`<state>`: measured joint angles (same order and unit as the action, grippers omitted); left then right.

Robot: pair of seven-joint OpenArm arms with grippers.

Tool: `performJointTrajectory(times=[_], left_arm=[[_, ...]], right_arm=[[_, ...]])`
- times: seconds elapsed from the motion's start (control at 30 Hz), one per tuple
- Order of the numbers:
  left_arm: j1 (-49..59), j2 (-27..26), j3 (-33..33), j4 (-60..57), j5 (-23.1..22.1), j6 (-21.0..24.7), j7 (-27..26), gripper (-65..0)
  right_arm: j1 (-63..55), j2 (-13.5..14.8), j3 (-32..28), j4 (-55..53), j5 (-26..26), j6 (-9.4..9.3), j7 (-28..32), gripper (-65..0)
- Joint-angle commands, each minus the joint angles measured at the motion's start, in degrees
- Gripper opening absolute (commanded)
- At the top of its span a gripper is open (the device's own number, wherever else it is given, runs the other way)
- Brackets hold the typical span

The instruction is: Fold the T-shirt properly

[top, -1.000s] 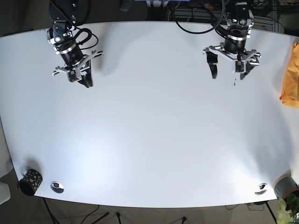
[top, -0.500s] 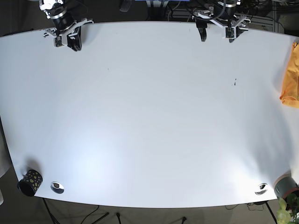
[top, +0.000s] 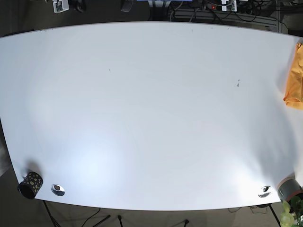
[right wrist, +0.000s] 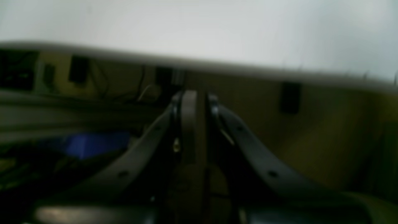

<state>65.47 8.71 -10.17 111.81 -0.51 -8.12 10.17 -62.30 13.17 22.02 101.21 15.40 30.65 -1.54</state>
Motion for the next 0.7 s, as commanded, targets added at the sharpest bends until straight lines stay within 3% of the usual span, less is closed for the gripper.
performJointTrajectory(times=[0.0,0.17,0.33,0.67], left_arm=[[2.5,0.1,0.0,-1.2,-0.4,0.2,-1.1,-10.4],[2.3,0.1,0.0,-10.0,-0.5,0.2,-1.1,-10.4],[-3.9,0.0,-3.1,-21.3,-0.5,0.2,-1.1,-10.4],[-16.9,-0.5,-3.8,-40.6,-0.4,0.2,-1.1,-10.7]], right_arm=[[-3.0,-0.1,0.1,0.5,0.6,2.88,1.0,-60.7],[-3.4,-1.1,0.0,-4.7,0.3,5.17,-2.1,-60.7],[1.2,-0.9,-0.4,-14.4,0.2,9.30,-3.4,-60.7],[12.2,1.4,-9.8,-29.9,-8.7,9.35,-4.0,-60.7]])
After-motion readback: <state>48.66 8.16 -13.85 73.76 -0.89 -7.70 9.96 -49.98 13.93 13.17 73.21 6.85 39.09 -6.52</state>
